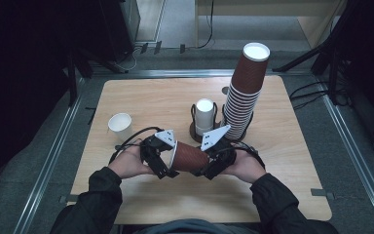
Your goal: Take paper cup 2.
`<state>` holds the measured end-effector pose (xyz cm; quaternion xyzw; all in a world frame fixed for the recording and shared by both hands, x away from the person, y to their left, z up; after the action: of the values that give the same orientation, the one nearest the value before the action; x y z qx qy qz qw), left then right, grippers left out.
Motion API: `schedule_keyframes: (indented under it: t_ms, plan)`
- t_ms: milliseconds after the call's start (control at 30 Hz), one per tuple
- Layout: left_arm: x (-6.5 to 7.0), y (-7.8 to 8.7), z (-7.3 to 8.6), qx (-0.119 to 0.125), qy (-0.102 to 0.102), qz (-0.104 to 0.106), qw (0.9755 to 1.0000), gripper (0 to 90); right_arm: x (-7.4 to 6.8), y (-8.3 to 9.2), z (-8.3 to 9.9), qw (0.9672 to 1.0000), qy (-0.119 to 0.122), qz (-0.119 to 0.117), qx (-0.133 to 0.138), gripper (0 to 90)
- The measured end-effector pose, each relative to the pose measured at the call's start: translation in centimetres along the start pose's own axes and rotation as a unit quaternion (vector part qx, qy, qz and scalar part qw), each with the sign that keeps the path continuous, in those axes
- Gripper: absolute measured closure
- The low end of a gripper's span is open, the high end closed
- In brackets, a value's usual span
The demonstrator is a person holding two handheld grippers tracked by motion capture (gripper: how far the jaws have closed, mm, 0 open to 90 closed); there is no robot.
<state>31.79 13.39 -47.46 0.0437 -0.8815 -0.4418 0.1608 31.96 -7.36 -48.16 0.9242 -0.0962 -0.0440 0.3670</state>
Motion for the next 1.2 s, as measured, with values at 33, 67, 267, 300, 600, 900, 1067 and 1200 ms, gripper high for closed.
schedule_keyframes:
  t_ms: [33,67,267,300,600,900,1067,1200]
  plan:
    - [0.0,0.2,0.0,0.005,0.0,-0.001,1.0,0.0,0.0,0.1,0.0,1.0,-0.001,0.001,0.005,20.8]
    - [0.0,0.4,0.1,0.01,0.001,0.0,0.9999,0.0,0.1,0.2,0.0,1.0,-0.003,0.002,0.008,20.7]
    - [0.1,1.6,0.2,0.056,0.012,0.008,0.9983,0.0,0.4,1.0,0.2,0.9994,-0.014,0.001,0.031,20.7]
    - [0.1,1.8,0.2,0.062,0.012,0.007,0.998,0.0,0.4,1.1,0.2,0.9992,-0.016,0.001,0.036,20.7]
    - [0.4,2.2,0.0,0.109,0.016,0.031,0.9935,0.0,0.2,1.5,0.3,0.9975,-0.003,0.0,0.071,20.6]
    - [0.8,1.9,-0.7,0.133,0.019,0.056,0.9893,0.0,-0.1,1.1,0.0,0.9962,0.002,-0.006,0.087,20.6]
    - [1.0,1.8,-1.0,0.14,0.019,0.06,0.9881,0.0,-0.7,1.1,-0.4,0.9955,0.014,-0.005,0.094,20.6]
    - [1.1,1.4,-1.2,0.126,0.015,0.05,0.9907,0.0,-0.9,0.9,-0.6,0.9951,0.014,-0.009,0.098,20.6]
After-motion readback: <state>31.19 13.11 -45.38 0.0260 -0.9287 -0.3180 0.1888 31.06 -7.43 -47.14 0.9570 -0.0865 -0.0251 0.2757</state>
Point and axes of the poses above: each handheld gripper's, and its own axes: y roughly backward along the jaws, z roughly out of its underside, x roughly to its right, the point moved 2 cm from there along -y, roughly forward along the jaws, and after that the axes turned 7 degrees about z, right-handed, at the moved point
